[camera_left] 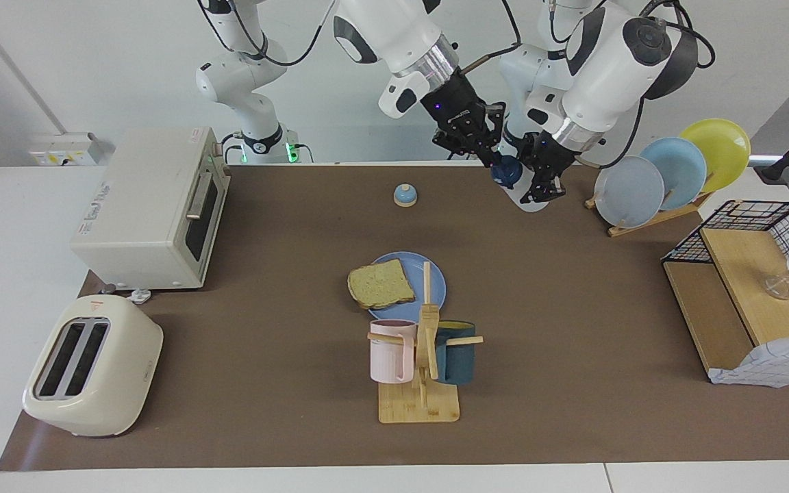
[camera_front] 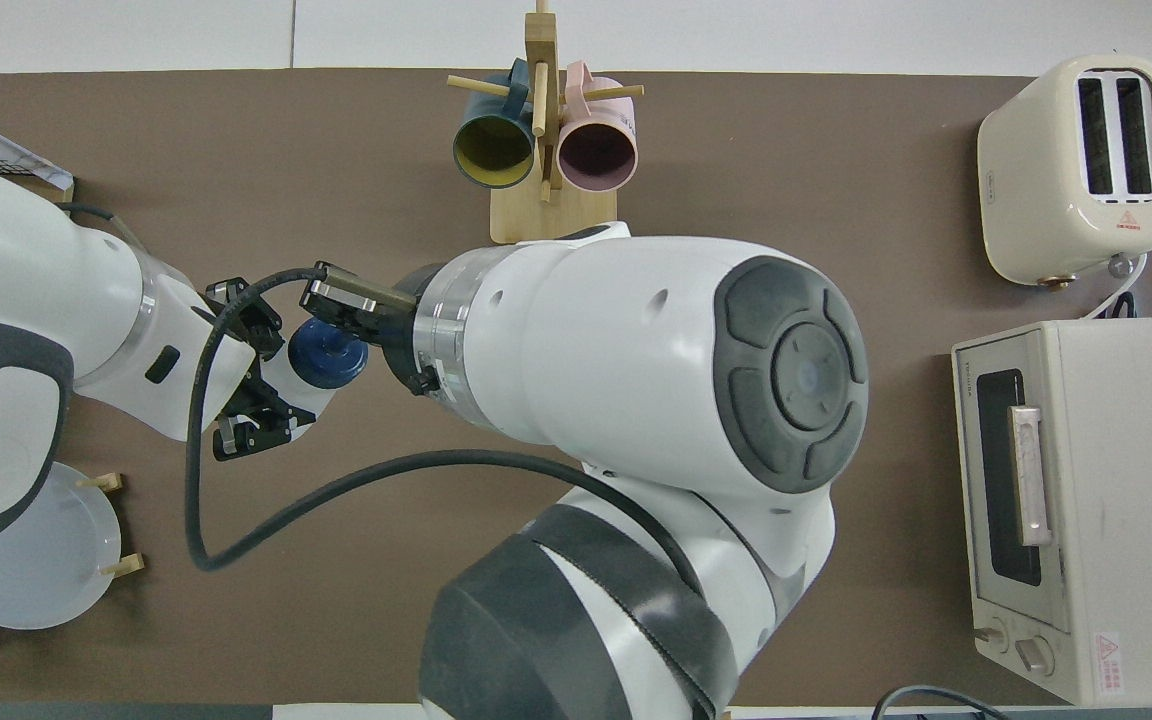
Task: Put bread on plate and add seasoning
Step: 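Flip open the bottle cap with the right gripper while the left gripper holds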
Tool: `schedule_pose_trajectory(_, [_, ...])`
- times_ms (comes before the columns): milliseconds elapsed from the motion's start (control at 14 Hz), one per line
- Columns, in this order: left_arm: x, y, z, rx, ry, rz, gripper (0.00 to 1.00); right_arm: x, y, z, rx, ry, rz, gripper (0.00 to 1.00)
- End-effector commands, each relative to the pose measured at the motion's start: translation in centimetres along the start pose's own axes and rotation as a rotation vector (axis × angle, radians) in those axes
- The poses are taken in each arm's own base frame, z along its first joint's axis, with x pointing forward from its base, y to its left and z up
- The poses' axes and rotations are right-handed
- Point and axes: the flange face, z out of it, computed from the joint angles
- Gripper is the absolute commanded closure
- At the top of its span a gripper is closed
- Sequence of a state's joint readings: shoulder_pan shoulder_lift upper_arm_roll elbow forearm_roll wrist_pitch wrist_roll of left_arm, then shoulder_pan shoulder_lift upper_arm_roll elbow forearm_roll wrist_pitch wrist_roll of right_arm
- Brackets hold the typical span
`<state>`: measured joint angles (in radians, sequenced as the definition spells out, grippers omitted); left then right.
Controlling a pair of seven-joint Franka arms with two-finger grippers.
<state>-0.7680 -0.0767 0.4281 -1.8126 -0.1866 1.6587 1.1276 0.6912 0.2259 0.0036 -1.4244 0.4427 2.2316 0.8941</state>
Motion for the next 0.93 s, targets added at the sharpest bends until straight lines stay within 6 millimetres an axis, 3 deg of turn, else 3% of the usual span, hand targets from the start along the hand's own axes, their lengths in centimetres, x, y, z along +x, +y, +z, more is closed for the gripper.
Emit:
schedule_pose_trajectory(0, [-0.2,0.9,0.1,-0.013,0.020,0.021,1.00,0.1,0.2,0.0,0.009,0.028,-0.025,1.00])
schedule_pose_trajectory(356, [-0.4,0.9,0.0,-0.013,0.021,0.016,1.00,0.4,0.3,-0.1,0.014,0.023,0.001,1.00])
schedule_pose_trajectory(856, [-0.4,0.9,0.0,-0.013,0.021,0.016,1.00,2.5,0.5,-1.0,0.112,0.026,0.212,1.00])
